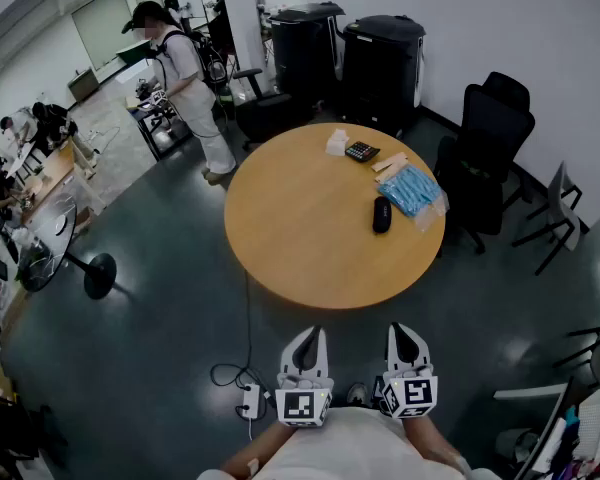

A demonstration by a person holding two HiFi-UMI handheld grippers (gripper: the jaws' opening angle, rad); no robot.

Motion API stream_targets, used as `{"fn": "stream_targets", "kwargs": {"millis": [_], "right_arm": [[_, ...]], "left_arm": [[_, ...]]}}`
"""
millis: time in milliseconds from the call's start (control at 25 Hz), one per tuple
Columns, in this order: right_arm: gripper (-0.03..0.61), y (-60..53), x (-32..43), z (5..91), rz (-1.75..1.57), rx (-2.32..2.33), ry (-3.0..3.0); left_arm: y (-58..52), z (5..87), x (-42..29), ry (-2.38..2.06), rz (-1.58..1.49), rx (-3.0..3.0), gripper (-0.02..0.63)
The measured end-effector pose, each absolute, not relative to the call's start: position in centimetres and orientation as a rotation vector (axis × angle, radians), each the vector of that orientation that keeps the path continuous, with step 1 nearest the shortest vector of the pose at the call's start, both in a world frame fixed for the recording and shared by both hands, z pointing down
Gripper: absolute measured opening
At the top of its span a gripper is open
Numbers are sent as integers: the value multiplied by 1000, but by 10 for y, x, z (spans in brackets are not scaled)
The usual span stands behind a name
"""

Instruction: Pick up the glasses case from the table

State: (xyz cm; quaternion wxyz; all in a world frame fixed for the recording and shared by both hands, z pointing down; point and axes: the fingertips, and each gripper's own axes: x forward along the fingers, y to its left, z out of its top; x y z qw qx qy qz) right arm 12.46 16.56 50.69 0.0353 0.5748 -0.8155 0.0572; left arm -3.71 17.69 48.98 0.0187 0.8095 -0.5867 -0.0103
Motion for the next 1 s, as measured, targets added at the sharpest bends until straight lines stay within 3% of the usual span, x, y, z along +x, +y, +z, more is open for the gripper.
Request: {"fn": "stream_targets", "kwargs": {"millis": [1000], "right_arm": [[15,121,179,535,240,1672,-2553]], "left_arm": [[165,510,-8,-1956,-10,2354,8]]}}
